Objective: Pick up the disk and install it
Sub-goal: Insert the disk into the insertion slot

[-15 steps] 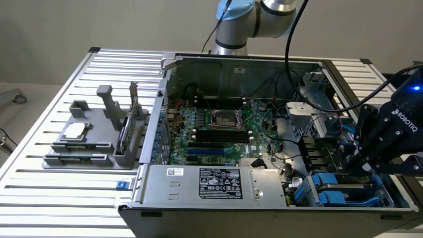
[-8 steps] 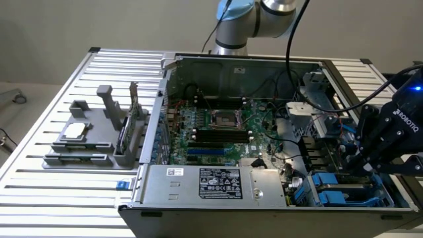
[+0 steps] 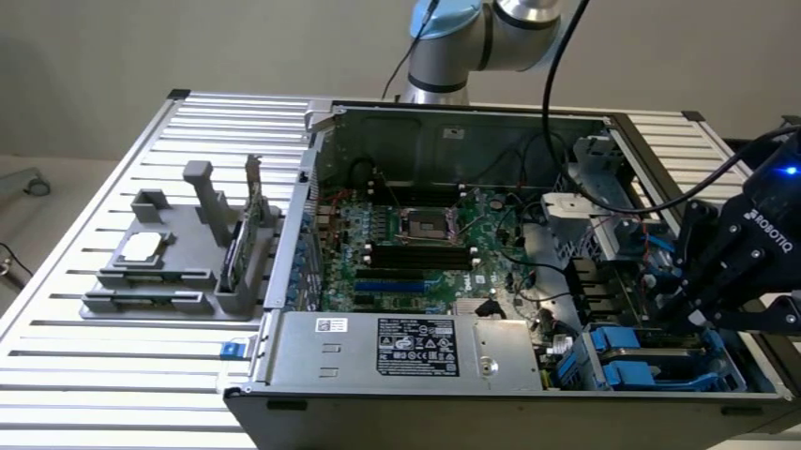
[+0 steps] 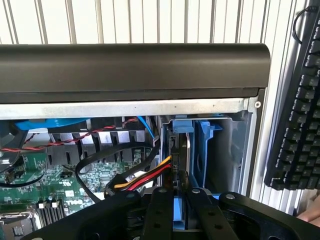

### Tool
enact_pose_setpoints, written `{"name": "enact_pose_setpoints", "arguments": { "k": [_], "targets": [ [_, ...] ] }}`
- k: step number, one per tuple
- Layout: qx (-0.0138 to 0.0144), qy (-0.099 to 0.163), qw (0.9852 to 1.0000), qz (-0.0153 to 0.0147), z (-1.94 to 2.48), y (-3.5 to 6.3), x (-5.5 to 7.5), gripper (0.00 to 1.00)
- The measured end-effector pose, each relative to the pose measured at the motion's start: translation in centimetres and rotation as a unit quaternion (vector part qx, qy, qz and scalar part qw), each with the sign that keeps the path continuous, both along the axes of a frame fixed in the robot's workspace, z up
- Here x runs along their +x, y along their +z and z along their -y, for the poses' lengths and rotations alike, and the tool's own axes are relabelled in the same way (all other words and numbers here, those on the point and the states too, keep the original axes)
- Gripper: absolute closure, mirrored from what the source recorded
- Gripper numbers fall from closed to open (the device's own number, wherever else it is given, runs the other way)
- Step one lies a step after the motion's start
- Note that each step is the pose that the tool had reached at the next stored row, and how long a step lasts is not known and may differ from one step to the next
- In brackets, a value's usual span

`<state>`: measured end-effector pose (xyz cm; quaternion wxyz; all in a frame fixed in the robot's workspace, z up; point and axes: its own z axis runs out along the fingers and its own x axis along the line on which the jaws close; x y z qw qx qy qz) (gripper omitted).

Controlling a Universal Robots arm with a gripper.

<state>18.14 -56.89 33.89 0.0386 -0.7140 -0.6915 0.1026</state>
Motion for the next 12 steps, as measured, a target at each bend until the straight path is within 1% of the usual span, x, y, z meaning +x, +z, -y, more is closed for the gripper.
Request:
{"name": "enact_pose_setpoints", "arguments": {
  "k": [12],
  "targets": [
    [-0.0001, 0.000, 1.0000, 0.0000, 0.00, -0.26, 0.23, 0.84]
  ]
}}
